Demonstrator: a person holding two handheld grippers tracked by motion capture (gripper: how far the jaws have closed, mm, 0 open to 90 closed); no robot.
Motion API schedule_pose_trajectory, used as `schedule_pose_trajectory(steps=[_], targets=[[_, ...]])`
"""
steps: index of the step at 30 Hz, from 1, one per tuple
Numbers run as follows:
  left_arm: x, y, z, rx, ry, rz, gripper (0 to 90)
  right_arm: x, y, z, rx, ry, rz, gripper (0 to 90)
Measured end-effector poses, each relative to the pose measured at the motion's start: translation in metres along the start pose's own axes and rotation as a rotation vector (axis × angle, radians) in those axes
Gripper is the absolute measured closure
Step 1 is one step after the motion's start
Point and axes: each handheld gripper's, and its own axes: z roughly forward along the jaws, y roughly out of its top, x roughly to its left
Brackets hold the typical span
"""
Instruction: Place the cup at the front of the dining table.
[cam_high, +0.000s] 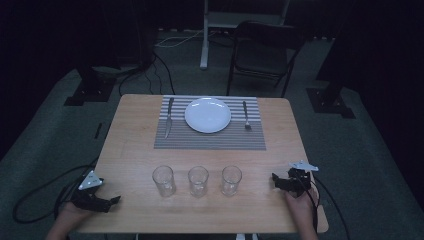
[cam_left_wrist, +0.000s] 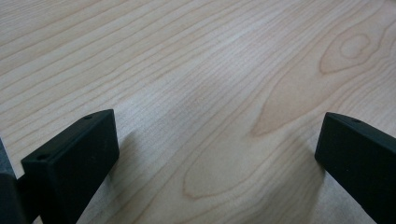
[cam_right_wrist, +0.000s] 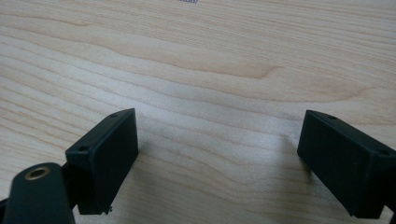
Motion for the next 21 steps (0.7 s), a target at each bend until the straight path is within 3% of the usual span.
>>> schedule_pose_trajectory(steps=[7,21], targets=[[0.0002,-0.0053,-0.0057,0.010,0.000,0.000,0.0,0.0000,0.0001,0.0000,0.000,0.000,0.000,11.9],[-0.0014,0.0004,-0.0038,0.018,-0.010,-0.007,2.2,0.0001,0.0001,0.0000,0.000,0.000,0.000,11.9]])
